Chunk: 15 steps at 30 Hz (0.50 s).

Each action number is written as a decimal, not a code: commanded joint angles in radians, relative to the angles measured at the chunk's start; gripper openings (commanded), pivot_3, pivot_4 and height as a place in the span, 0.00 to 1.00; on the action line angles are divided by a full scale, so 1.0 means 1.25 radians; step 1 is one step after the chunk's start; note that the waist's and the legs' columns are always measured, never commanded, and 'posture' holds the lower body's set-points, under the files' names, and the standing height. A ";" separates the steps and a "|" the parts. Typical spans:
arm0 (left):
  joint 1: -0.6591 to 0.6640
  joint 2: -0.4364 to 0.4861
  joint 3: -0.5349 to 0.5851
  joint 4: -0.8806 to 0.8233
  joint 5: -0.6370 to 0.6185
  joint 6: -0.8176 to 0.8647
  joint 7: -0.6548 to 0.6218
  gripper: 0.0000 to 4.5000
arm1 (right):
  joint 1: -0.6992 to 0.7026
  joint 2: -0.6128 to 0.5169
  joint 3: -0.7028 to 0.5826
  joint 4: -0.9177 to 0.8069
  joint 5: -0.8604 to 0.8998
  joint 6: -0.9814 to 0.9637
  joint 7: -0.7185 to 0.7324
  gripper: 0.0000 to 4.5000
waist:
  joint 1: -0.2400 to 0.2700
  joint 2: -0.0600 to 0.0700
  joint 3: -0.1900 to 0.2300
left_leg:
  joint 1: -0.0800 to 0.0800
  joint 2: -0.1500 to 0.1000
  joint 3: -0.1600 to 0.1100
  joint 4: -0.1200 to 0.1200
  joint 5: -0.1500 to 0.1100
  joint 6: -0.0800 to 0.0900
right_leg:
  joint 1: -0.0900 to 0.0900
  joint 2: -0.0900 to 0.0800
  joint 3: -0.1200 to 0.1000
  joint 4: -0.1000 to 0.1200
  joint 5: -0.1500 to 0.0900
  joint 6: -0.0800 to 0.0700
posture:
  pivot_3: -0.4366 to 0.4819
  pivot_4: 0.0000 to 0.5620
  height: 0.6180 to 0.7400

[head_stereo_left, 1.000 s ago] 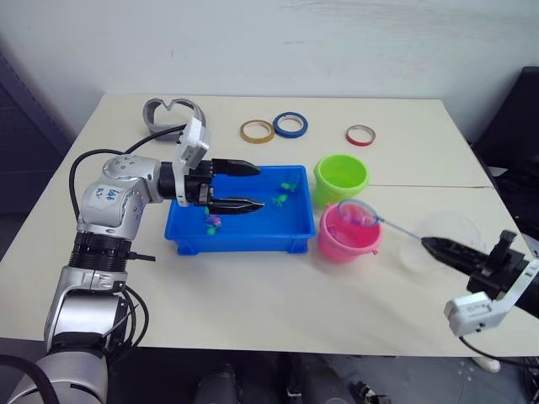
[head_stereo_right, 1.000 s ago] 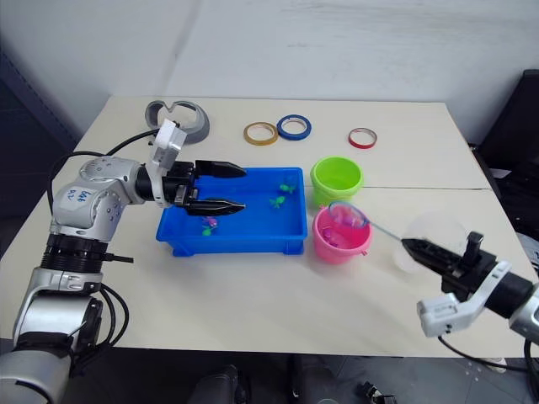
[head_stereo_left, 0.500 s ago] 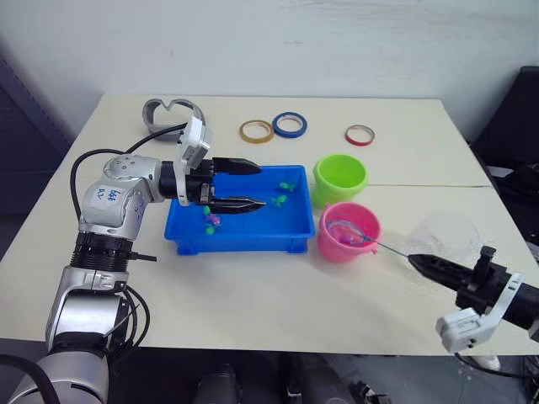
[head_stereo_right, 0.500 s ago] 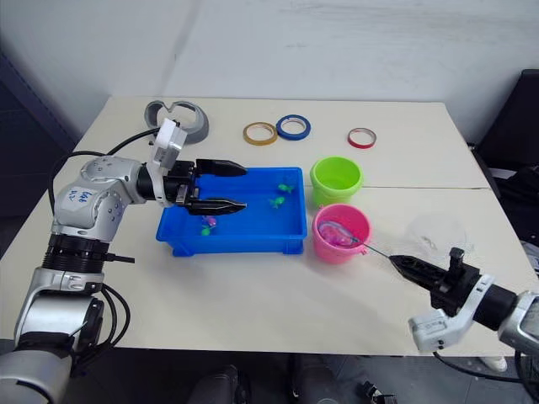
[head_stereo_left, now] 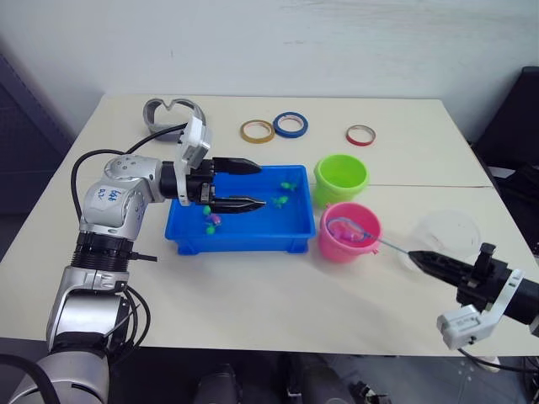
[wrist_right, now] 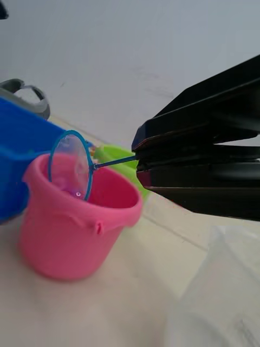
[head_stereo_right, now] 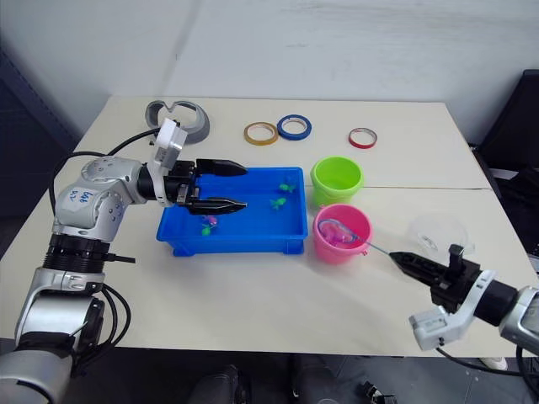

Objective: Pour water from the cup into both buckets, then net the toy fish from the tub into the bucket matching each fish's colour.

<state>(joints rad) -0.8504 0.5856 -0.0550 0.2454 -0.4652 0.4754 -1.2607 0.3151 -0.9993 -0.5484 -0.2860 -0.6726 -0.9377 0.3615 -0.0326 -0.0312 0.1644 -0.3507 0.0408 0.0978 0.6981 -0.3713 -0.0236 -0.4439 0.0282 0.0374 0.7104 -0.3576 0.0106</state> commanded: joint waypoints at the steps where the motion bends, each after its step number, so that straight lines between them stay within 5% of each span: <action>1: -0.016 0.000 0.018 -0.006 -0.003 -0.013 -0.003 0.99 | -0.034 -0.006 -0.056 0.006 0.008 0.031 -0.020 0.00 | -0.003 0.000 0.000 | 0.000 0.000 0.000 0.000 0.000 0.000 | 0.000 0.000 0.000 0.000 0.000 0.000 | 0.48 0.27 1.00; 8: -0.020 -0.004 0.016 0.000 -0.001 -0.018 -0.003 0.99 | -0.033 -0.022 -0.029 0.022 0.071 0.039 0.004 0.00 | -0.001 0.000 0.000 | 0.001 0.000 0.000 0.000 0.000 0.000 | 0.000 0.000 0.000 0.001 0.000 0.000 | 0.48 0.27 1.00; 15: 0.025 0.037 0.025 -0.020 0.012 -0.018 -0.003 0.99 | -0.067 -0.017 0.066 -0.061 0.584 0.413 0.172 0.00 | -0.010 0.000 0.000 | 0.001 0.000 0.000 0.000 0.000 0.000 | 0.000 0.000 0.000 0.002 0.000 0.000 | 0.48 0.27 1.00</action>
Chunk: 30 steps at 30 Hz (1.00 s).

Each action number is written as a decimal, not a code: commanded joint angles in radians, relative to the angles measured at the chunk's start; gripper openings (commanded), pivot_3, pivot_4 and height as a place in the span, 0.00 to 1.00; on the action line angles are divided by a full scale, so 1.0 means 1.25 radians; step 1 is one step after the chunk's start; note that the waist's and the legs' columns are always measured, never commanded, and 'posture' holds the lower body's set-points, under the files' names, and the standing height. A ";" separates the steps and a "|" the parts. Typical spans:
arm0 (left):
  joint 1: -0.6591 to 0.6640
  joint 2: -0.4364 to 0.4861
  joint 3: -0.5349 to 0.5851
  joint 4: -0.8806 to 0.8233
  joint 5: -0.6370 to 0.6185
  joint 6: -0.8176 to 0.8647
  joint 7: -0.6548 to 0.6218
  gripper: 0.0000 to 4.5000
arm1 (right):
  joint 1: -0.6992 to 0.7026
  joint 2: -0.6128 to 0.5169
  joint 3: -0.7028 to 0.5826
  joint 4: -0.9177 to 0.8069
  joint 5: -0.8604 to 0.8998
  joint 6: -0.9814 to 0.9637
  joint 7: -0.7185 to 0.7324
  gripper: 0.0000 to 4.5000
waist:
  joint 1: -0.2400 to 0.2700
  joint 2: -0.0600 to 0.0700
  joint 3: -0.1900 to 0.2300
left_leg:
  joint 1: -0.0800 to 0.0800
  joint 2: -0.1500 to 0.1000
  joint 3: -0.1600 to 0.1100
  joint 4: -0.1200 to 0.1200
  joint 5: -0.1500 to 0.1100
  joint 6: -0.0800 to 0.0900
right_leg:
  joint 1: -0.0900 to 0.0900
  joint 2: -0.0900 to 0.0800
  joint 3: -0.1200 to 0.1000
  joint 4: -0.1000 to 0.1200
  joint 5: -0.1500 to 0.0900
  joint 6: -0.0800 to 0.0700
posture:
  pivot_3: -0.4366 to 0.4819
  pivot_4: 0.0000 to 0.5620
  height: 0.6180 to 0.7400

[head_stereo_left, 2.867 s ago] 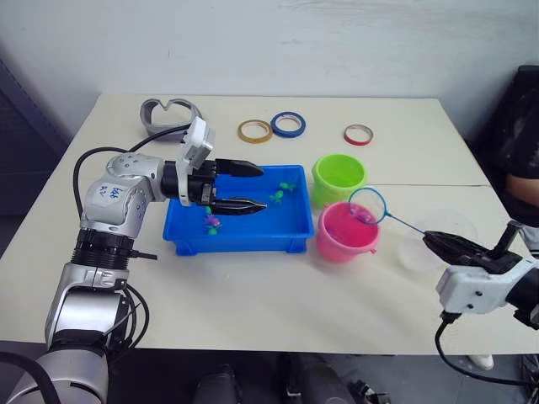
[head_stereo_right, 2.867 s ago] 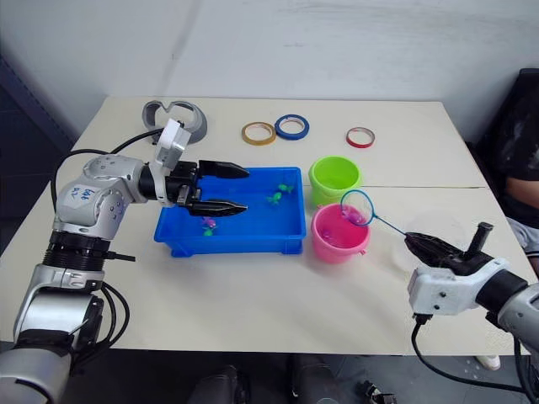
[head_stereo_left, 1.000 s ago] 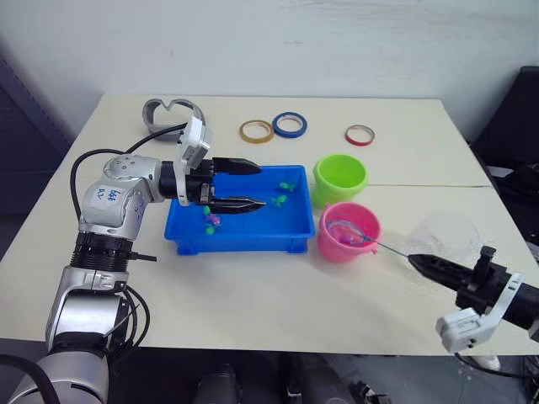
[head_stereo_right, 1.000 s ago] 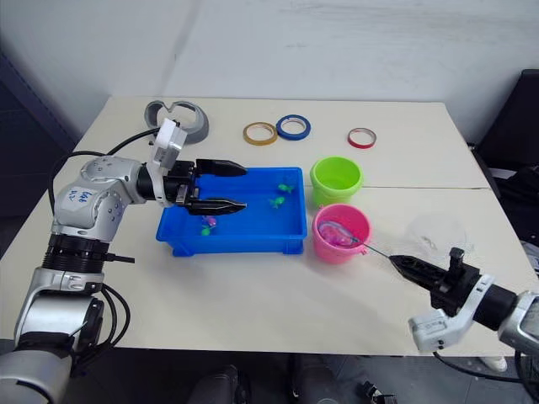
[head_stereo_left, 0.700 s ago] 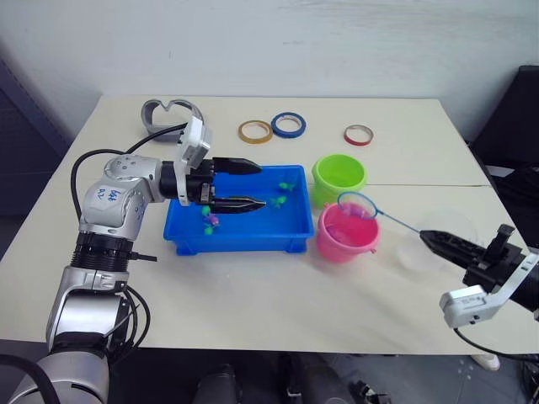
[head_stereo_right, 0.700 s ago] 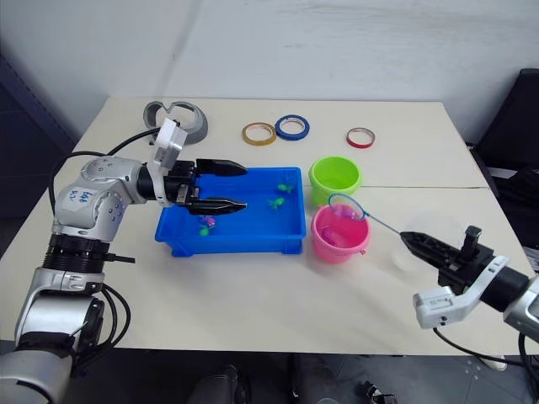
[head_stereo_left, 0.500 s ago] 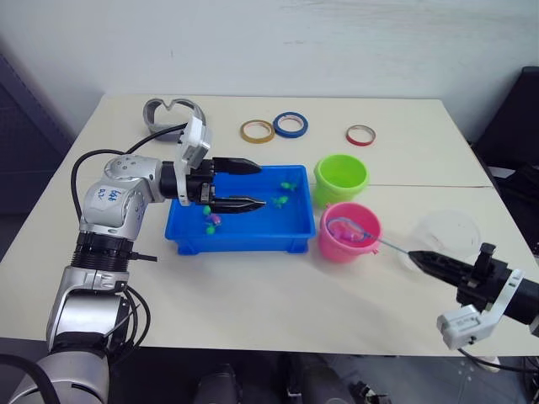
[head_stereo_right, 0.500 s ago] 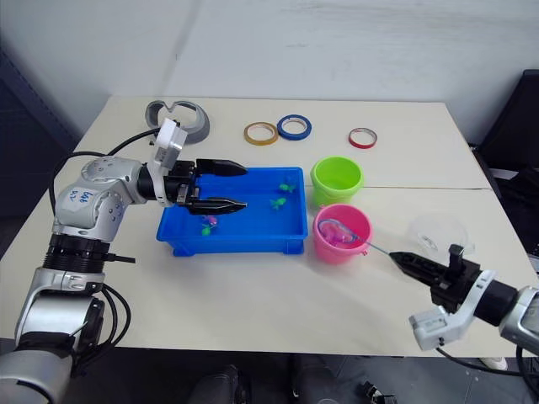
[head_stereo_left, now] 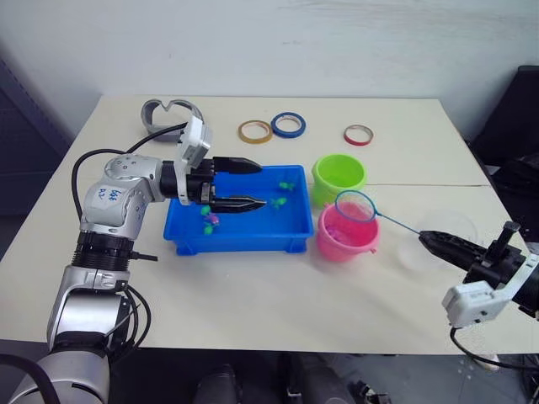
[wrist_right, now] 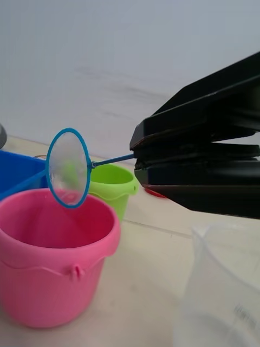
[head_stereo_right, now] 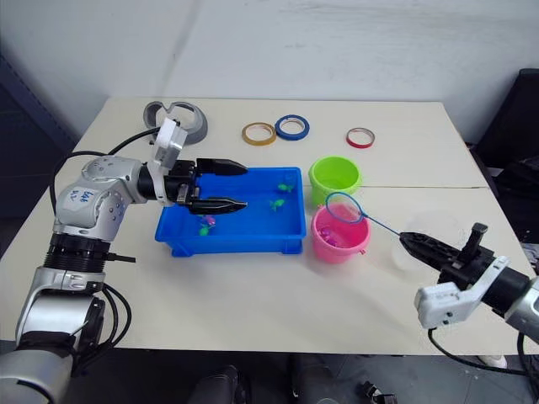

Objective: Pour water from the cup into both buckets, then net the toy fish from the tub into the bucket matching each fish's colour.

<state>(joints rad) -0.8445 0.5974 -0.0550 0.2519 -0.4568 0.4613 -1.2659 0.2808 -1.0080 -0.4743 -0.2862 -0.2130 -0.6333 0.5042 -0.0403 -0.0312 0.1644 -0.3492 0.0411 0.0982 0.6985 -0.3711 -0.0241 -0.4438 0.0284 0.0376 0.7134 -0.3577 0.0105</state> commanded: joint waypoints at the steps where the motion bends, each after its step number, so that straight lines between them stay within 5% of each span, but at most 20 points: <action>1: 0.033 0.040 0.031 -0.036 0.004 -0.001 0.004 0.99 | -0.060 -0.018 0.017 -0.079 0.291 0.245 0.083 0.00 | -0.006 0.000 0.000 | 0.000 0.000 0.000 0.000 0.000 0.000 | 0.000 0.000 0.000 0.000 0.000 0.000 | 0.48 0.27 1.00; 9: 0.198 0.144 0.124 -0.164 -0.019 0.064 0.074 0.99 | -0.354 -0.009 0.239 -0.167 0.655 0.774 0.153 0.00 | -0.014 0.000 0.000 | 0.004 0.001 -0.002 -0.001 0.000 -0.001 | 0.001 0.000 0.001 0.002 0.000 0.000 | 0.48 0.27 1.00; 15: 0.399 0.228 0.234 -0.269 -0.022 0.090 0.120 0.99 | -0.622 0.134 0.464 -0.101 0.663 1.020 0.149 0.00 | -0.017 0.000 0.000 | 0.002 0.001 -0.004 -0.001 0.000 0.000 | 0.001 0.000 0.000 0.001 0.000 -0.001 | 0.48 0.27 1.00; 30: 0.636 0.257 0.474 -0.441 -0.098 0.204 0.232 0.99 | -0.854 0.403 0.719 0.293 0.287 0.810 0.190 0.00 | -0.018 -0.001 -0.001 | -0.003 0.000 -0.007 0.000 -0.001 0.002 | -0.001 -0.003 -0.004 -0.004 0.000 -0.001 | 0.48 0.27 1.00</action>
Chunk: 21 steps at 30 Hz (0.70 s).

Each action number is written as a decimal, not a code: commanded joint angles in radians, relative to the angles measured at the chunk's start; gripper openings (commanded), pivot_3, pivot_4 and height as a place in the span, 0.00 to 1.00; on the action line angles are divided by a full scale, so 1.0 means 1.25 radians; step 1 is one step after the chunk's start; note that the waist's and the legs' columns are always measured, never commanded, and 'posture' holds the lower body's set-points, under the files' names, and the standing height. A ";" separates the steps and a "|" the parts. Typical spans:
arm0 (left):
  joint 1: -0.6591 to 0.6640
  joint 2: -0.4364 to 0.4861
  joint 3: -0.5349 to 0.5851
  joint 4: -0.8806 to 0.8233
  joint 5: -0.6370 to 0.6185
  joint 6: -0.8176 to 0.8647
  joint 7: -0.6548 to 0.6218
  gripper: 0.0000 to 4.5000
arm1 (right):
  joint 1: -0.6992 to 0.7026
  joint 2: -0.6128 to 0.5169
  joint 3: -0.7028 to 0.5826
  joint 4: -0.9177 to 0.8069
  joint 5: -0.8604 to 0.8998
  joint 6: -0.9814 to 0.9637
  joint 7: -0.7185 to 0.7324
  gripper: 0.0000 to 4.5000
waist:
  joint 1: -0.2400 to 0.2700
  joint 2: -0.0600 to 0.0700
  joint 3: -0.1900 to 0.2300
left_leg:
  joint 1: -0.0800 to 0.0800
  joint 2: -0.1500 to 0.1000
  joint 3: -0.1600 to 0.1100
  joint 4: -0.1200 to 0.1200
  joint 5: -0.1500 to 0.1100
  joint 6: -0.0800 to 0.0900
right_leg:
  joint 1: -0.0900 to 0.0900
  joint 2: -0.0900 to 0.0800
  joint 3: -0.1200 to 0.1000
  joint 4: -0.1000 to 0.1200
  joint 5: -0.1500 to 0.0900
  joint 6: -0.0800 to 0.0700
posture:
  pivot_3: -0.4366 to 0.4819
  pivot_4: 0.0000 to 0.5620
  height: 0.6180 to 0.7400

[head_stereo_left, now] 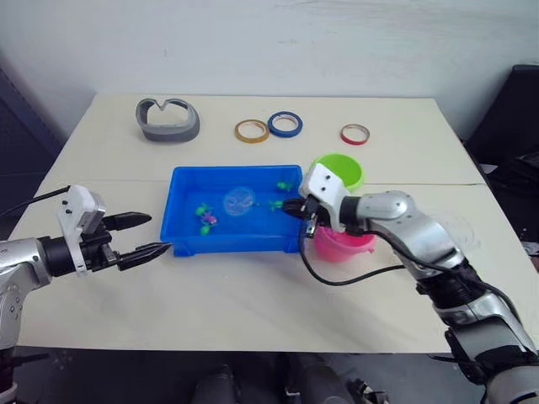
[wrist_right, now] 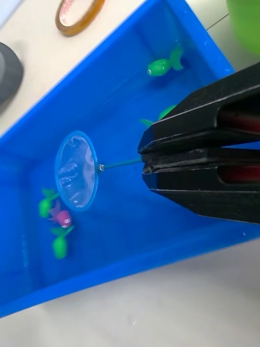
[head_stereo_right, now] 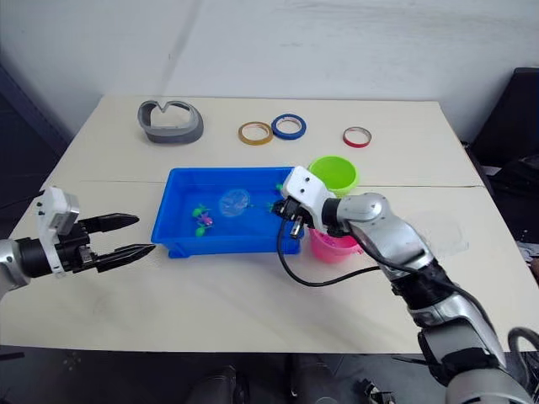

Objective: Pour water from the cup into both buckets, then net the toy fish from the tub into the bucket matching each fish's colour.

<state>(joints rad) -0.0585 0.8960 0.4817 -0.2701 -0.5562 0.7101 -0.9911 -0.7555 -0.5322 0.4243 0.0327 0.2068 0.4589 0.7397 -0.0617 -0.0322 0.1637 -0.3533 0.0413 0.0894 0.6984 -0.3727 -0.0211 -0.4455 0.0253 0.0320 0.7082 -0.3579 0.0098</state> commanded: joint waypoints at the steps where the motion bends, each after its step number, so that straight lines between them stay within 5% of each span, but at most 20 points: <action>1: 0.011 0.021 0.051 -0.021 -0.018 0.006 0.015 0.99 | -0.029 0.037 0.001 0.059 -0.060 -0.076 0.003 0.00 | -0.003 0.000 0.000 | 0.000 0.000 0.000 0.000 0.000 0.000 | 0.000 0.000 0.000 0.000 0.000 0.000 | 0.48 0.27 1.00; 21: -0.016 0.063 0.079 0.034 -0.032 0.009 0.029 0.99 | -0.030 0.176 0.009 0.171 -0.191 -0.193 0.054 0.00 | -0.021 0.000 0.000 | 0.000 0.000 0.000 0.000 0.000 0.000 | 0.000 0.000 0.000 0.001 0.000 0.000 | 0.48 0.27 1.00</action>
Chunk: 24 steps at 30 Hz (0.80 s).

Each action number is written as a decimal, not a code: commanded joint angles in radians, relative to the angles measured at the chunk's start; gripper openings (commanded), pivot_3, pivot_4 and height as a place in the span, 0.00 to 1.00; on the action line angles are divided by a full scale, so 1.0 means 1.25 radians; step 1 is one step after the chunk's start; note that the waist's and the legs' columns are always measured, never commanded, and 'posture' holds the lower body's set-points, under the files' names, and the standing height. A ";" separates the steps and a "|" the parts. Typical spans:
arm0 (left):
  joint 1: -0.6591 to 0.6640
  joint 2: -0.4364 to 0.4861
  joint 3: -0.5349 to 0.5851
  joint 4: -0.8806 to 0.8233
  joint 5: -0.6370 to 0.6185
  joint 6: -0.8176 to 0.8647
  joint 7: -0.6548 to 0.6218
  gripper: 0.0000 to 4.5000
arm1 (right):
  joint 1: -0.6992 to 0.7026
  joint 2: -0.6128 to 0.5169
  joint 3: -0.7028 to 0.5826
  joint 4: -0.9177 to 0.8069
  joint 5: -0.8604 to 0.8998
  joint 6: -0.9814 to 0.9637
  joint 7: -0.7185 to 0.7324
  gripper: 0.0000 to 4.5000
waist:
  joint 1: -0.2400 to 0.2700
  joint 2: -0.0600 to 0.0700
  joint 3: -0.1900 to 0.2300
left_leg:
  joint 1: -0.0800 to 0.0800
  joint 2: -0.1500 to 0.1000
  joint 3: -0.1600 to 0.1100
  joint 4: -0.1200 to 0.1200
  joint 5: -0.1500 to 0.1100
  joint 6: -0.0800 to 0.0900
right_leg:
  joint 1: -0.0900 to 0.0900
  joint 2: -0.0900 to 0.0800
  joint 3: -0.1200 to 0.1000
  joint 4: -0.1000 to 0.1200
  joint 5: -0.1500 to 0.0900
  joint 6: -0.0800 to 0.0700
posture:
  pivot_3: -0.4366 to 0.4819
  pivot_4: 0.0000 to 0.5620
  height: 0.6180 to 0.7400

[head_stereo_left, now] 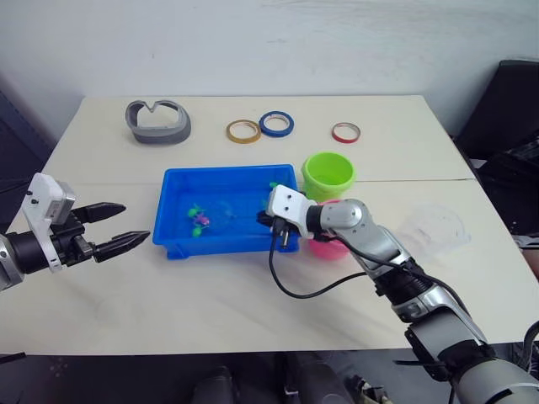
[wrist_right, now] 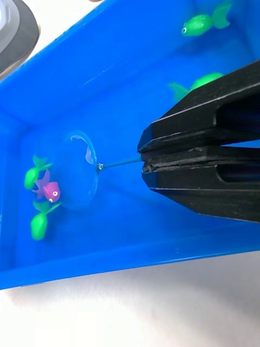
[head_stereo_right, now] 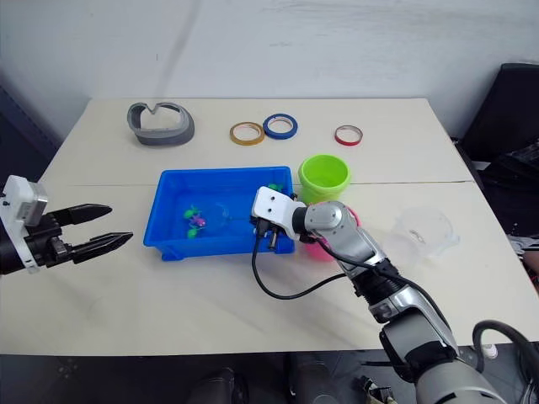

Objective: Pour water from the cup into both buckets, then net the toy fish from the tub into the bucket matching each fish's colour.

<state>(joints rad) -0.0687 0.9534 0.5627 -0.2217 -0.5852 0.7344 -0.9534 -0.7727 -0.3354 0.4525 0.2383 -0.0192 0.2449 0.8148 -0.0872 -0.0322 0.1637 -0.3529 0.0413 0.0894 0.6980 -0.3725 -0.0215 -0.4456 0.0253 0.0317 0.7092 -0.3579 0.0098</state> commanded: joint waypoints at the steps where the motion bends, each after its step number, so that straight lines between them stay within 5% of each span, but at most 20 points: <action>1: -0.008 0.018 0.015 -0.004 -0.009 -0.010 -0.002 0.99 | -0.018 0.024 -0.016 0.013 -0.012 -0.024 -0.007 0.00 | 0.000 0.000 0.000 | 0.000 0.000 0.000 0.000 0.000 0.000 | 0.000 0.000 0.000 0.000 0.000 0.000 | 0.48 0.27 1.00; 8: -0.009 0.021 0.013 0.006 -0.005 -0.018 -0.003 0.99 | -0.016 0.053 -0.075 -0.004 0.035 0.042 0.004 0.00 | 0.001 0.000 0.000 | 0.000 0.000 0.000 0.000 0.000 0.000 | 0.000 0.000 0.000 0.000 0.000 0.000 | 0.48 0.27 1.00; 16: -0.069 0.018 -0.051 0.038 -0.001 -0.043 -0.011 0.99 | 0.033 0.007 -0.133 -0.178 0.126 0.244 0.049 0.00 | 0.003 0.000 0.000 | 0.000 0.000 0.000 0.000 0.000 0.000 | 0.000 0.000 0.000 -0.001 0.000 0.000 | 0.48 0.27 1.00; 24: -0.233 -0.014 -0.201 0.062 -0.018 -0.060 -0.056 0.99 | 0.106 -0.072 -0.253 -0.376 0.231 0.375 0.041 0.00 | 0.005 0.000 0.000 | -0.001 0.000 0.000 -0.001 0.000 0.000 | 0.000 0.000 0.000 -0.001 0.000 0.000 | 0.48 0.27 1.00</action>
<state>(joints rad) -0.3255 0.9427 0.3396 -0.1409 -0.5868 0.6730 -1.0018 -0.6514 -0.4046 0.2009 -0.1321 0.2171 0.6924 0.8654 -0.0805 -0.0323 0.1637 -0.3537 0.0410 0.0889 0.6971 -0.3726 -0.0215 -0.4455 0.0252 0.0314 0.7078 -0.3579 0.0098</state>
